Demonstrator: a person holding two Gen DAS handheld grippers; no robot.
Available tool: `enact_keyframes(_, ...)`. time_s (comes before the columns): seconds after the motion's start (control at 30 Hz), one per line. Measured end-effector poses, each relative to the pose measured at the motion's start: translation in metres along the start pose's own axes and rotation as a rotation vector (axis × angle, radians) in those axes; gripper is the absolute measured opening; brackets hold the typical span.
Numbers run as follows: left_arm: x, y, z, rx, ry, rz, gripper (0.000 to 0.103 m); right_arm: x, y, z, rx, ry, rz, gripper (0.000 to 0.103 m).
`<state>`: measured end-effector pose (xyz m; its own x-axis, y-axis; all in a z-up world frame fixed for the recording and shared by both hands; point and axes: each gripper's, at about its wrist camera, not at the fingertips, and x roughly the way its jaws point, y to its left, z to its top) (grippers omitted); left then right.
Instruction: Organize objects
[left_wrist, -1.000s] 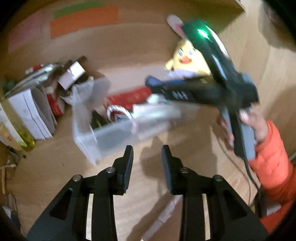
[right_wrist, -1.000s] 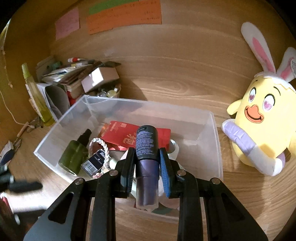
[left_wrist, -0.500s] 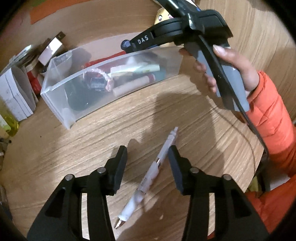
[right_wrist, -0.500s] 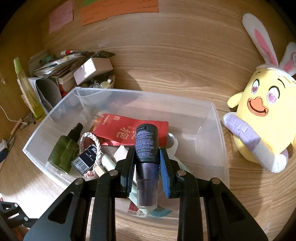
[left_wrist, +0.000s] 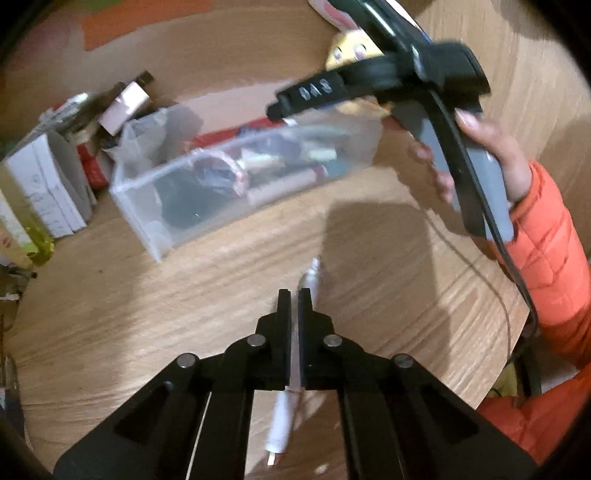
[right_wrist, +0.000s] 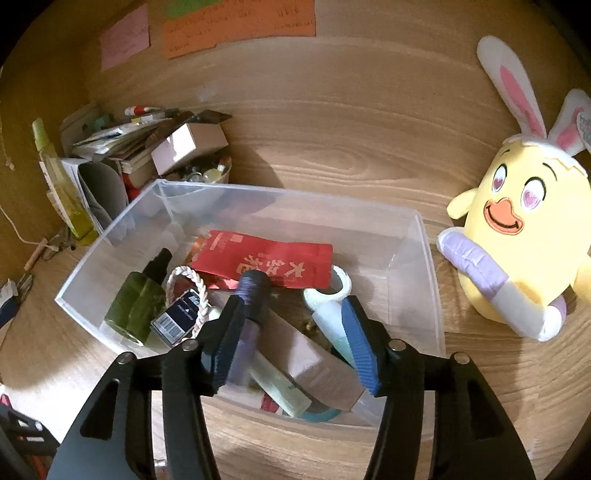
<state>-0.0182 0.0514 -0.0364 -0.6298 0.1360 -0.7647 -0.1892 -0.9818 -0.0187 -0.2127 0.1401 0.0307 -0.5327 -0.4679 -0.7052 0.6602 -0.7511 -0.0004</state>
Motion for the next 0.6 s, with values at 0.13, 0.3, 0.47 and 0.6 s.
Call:
enact_keyframes(0.13, -0.012, 0.009, 0.009, -0.026, -0.049, 0.022, 0.002, -0.01, 0.004, 0.0, -0.012, -0.019, 0.0, 0.056)
enact_keyframes(0.3, -0.024, 0.023, 0.018, -0.077, -0.095, 0.03, 0.002, -0.023, 0.01, -0.002, -0.042, -0.047, -0.018, 0.061)
enact_keyframes(0.47, -0.03, 0.033, 0.024, -0.115, -0.095, -0.056, 0.002, -0.04, 0.014, -0.011, -0.07, -0.065, -0.008, 0.062)
enact_keyframes(0.6, -0.023, 0.021, 0.015, -0.081, -0.042, -0.048, 0.003, -0.054, 0.017, -0.023, -0.091, -0.082, -0.011, 0.064)
